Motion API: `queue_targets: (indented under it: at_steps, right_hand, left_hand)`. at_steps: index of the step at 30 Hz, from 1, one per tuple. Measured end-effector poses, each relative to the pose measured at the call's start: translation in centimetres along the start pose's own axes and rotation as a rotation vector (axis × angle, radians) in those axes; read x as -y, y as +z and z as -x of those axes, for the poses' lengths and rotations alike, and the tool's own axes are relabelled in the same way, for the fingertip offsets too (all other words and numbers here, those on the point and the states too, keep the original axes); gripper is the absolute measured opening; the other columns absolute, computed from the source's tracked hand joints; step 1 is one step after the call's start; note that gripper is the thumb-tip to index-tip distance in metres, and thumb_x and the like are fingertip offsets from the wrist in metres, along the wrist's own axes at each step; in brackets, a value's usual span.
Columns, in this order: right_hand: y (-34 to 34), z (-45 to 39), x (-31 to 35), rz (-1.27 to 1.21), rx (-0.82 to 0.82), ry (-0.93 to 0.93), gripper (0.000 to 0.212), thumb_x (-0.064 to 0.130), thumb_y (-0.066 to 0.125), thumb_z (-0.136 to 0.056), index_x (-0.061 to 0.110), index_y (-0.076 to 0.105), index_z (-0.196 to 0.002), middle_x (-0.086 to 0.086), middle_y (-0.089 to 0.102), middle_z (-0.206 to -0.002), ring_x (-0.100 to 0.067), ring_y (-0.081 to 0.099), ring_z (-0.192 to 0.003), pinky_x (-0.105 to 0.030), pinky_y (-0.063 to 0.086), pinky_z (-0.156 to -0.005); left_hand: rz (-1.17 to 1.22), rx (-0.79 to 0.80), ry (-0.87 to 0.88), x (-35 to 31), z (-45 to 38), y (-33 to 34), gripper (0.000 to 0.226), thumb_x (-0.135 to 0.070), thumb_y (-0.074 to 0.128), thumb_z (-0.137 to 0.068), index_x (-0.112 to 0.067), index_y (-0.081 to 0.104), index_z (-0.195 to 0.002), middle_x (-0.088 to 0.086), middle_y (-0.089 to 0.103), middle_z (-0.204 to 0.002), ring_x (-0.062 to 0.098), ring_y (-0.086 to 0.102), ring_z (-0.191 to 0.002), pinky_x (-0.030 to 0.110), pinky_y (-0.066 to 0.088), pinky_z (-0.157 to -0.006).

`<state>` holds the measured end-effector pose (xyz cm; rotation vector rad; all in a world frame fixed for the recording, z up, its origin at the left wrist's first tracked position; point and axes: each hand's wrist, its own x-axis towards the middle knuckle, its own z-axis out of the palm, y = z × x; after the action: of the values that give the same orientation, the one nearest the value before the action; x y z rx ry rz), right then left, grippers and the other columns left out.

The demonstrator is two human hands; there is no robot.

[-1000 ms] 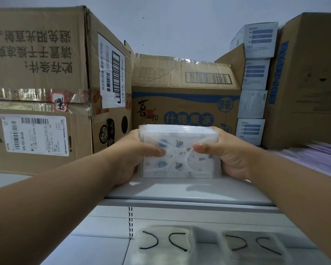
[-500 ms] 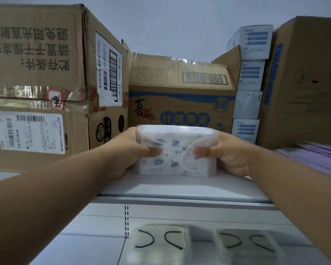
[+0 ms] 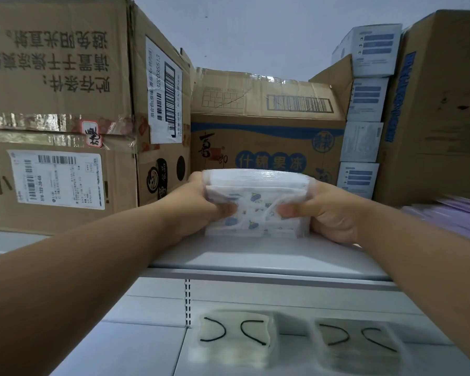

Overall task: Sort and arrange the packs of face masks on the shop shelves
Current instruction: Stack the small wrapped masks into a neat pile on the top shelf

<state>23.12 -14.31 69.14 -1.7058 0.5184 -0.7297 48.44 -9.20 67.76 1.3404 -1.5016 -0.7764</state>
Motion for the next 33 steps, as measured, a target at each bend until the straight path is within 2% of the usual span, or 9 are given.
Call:
queue_targets:
  at_steps: [4,8,13,16,21,25,27,30,33]
  right_hand:
    - [-0.3,0.3,-0.1,0.012,0.010,0.029,0.057,-0.011,0.066,-0.078,0.009,0.060,-0.131,-0.020,0.067,-0.124,-0.033,0.065,-0.115,-0.043,0.054,-0.096]
    - [-0.1,0.2,0.3,0.051,-0.110,0.016,0.046,-0.006,0.069,-0.079,0.010,0.065,-0.122,-0.015,0.072,-0.115,-0.028,0.069,-0.108,-0.036,0.058,-0.090]
    - [-0.2,-1.7,1.8,-0.029,-0.344,0.118,0.047,0.019,0.075,-0.073,0.004,0.066,-0.116,-0.010,0.075,-0.108,-0.023,0.073,-0.097,-0.036,0.060,-0.083]
    - [-0.2,-3.3,2.1,0.025,-0.487,0.254,0.044,0.023,0.080,-0.079,0.002,0.064,-0.114,-0.014,0.072,-0.107,-0.026,0.073,-0.081,-0.038,0.061,-0.065]
    - [0.1,-4.8,1.3,0.085,-0.491,0.419,0.037,0.027,0.077,-0.086,0.009,0.060,-0.114,-0.013,0.070,-0.092,-0.029,0.071,-0.074,-0.043,0.062,-0.071]
    - [-0.3,-4.6,1.3,0.204,-0.519,0.471,0.035,0.032,0.078,-0.085,0.010,0.058,-0.102,-0.010,0.057,-0.083,-0.025,0.060,-0.065,-0.043,0.060,-0.080]
    - [-0.6,-4.5,1.3,0.240,-0.546,0.496,0.041,0.035,0.081,-0.081,0.009,0.055,-0.098,-0.010,0.049,-0.080,-0.023,0.054,-0.062,-0.042,0.060,-0.080]
    - [-0.9,-4.8,1.0,0.285,-0.585,0.498,0.051,0.041,0.083,-0.076,0.006,0.055,-0.099,-0.011,0.049,-0.079,-0.024,0.052,-0.061,-0.043,0.061,-0.076]
    - [-1.5,-5.5,0.8,0.665,-0.669,0.383,0.073,0.058,0.083,-0.067,0.013,0.056,-0.118,-0.008,0.058,-0.104,-0.027,0.060,-0.087,-0.045,0.058,-0.080]
  left_hand:
    - [0.089,0.068,-0.031,0.5,-0.1,0.0,0.101,-0.034,0.096,-0.050,-0.026,0.046,-0.137,0.008,0.071,-0.120,0.029,0.070,-0.109,0.049,0.055,-0.096]
    - [0.118,0.060,-0.002,-0.4,0.1,0.1,0.057,-0.009,0.082,-0.077,-0.016,0.055,-0.127,0.010,0.074,-0.111,0.025,0.073,-0.102,0.042,0.058,-0.090]
    - [0.143,-0.197,-0.093,-2.1,-1.5,0.0,0.048,-0.037,0.085,-0.074,-0.012,0.064,-0.108,0.009,0.075,-0.101,0.026,0.075,-0.092,0.042,0.060,-0.084]
    - [-0.026,-0.291,-0.243,-2.8,-3.2,0.4,0.074,-0.056,0.082,-0.067,-0.007,0.060,-0.117,0.015,0.069,-0.105,0.035,0.071,-0.091,0.046,0.062,-0.079]
    - [-0.152,-0.268,-0.375,-2.6,-4.7,1.1,0.057,-0.044,0.075,-0.085,-0.004,0.055,-0.121,0.019,0.064,-0.109,0.035,0.066,-0.099,0.048,0.056,-0.093]
    - [-0.275,-0.300,-0.381,-2.9,-4.7,1.4,0.053,-0.042,0.071,-0.089,-0.006,0.053,-0.123,0.014,0.054,-0.096,0.028,0.056,-0.085,0.042,0.055,-0.091]
    - [-0.376,-0.294,-0.351,-3.3,-4.3,1.5,0.061,-0.042,0.069,-0.091,-0.010,0.045,-0.137,0.012,0.052,-0.101,0.025,0.052,-0.083,0.036,0.052,-0.081]
    - [-0.644,-0.326,-0.147,-3.5,-4.1,1.4,0.069,-0.039,0.070,-0.090,-0.026,0.036,-0.149,0.013,0.046,-0.137,0.030,0.051,-0.115,0.037,0.047,-0.088]
    - [-0.910,-0.290,0.256,-4.6,-4.3,1.5,0.047,-0.018,0.070,-0.090,-0.036,0.059,-0.132,-0.001,0.052,-0.139,0.025,0.047,-0.126,0.039,0.046,-0.100]
